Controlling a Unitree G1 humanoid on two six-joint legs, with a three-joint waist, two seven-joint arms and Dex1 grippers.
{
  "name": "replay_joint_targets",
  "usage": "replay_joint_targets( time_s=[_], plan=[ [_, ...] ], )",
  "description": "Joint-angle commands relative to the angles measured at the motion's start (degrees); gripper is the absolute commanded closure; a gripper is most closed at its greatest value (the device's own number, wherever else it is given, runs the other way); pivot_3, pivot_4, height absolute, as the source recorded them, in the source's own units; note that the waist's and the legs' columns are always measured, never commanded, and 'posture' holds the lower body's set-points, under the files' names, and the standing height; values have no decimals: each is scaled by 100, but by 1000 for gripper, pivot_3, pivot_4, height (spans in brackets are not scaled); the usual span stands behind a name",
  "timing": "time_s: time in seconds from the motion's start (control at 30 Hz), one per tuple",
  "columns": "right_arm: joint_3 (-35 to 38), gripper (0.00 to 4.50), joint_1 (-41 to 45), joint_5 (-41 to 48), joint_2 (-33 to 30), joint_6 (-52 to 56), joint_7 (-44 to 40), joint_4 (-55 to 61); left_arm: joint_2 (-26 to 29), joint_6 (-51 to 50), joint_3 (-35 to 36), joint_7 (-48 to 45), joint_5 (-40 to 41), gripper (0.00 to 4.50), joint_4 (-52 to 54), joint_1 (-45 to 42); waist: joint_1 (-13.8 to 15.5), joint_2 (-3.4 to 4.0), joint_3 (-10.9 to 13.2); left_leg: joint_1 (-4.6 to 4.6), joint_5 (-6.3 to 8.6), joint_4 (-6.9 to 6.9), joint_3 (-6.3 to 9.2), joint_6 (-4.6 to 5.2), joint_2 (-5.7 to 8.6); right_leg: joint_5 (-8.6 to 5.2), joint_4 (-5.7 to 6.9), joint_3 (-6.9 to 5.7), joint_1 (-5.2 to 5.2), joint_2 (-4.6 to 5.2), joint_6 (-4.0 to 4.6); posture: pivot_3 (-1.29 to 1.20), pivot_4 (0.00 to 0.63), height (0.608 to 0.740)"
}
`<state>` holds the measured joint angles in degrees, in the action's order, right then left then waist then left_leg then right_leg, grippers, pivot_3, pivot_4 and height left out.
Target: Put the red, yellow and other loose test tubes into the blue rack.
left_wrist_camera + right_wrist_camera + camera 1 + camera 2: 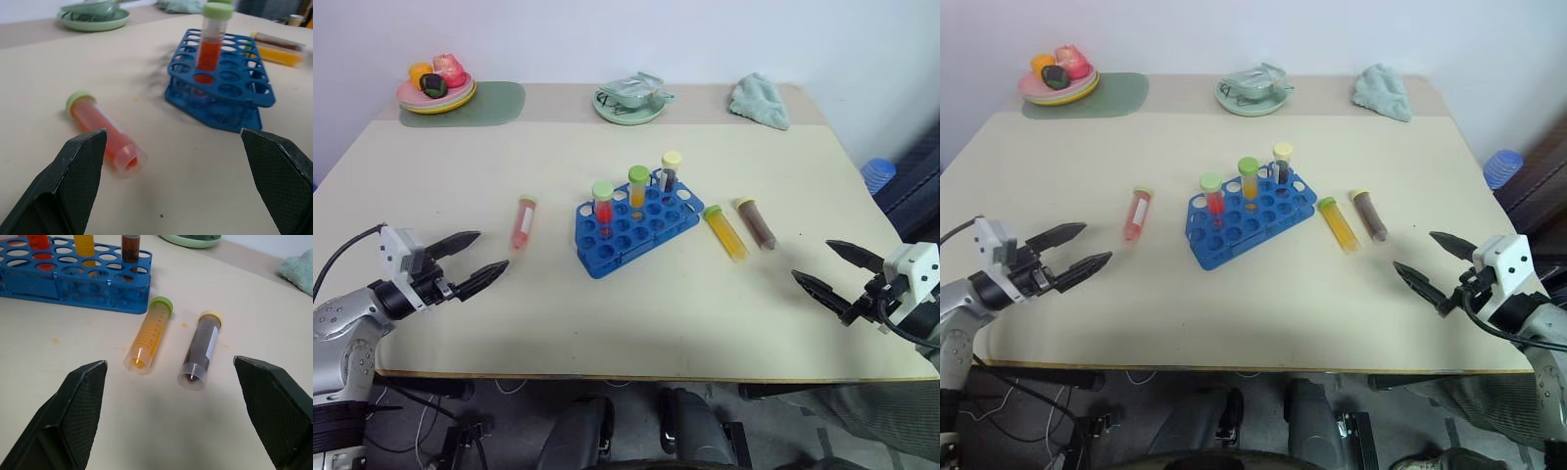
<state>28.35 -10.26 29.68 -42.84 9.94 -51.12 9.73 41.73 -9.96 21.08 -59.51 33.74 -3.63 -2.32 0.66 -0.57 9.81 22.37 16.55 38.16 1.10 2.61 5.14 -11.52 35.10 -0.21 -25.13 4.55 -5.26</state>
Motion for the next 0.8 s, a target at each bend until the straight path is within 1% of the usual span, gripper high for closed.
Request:
replay_joint_targets(
  time_s=[0.03,0.3,0.4,0.57,0.63,0.77,0.8],
  plan=[
    [121,246,62,20,9,-148,-32,49,95,28,154,144,-142,11,17,-3,1,0,0,0,0,0,0,0,0,0,0,0,0,0,0,0,150,740],
    [-75,246,218,-54,7,15,150,162,33,-123,195,52,69,11,160,-20,0,0,0,0,0,0,0,0,0,0,-1,0,0,0,0,0,150,740],
    [-160,246,338,6,44,232,344,261,-19,-43,107,39,15,11,238,-41,4,0,0,0,0,0,0,-1,0,0,-1,0,0,1,1,0,150,740],
    [-345,246,594,-25,-2,642,695,454,-95,-95,-1,-222,170,11,388,-129,2,0,0,1,1,0,0,-1,0,-1,-1,0,0,2,3,0,150,740],
    [-529,246,851,-204,-103,924,954,482,-161,-154,-76,-316,271,11,452,-264,-3,0,0,1,0,0,0,-1,0,-1,-1,0,-1,2,2,0,150,740],
    [-910,246,1761,-590,-218,1607,1581,109,-294,-280,-266,-371,348,11,565,-578,-6,0,1,1,0,1,-1,-2,1,-5,0,0,-2,2,11,0,150,740],
    [-1038,246,2139,-621,-310,2107,1755,-18,-333,-300,-335,-384,349,11,602,-653,-7,1,1,2,-1,1,-1,-2,1,-5,0,0,-3,2,10,0,150,740]
  ],
)
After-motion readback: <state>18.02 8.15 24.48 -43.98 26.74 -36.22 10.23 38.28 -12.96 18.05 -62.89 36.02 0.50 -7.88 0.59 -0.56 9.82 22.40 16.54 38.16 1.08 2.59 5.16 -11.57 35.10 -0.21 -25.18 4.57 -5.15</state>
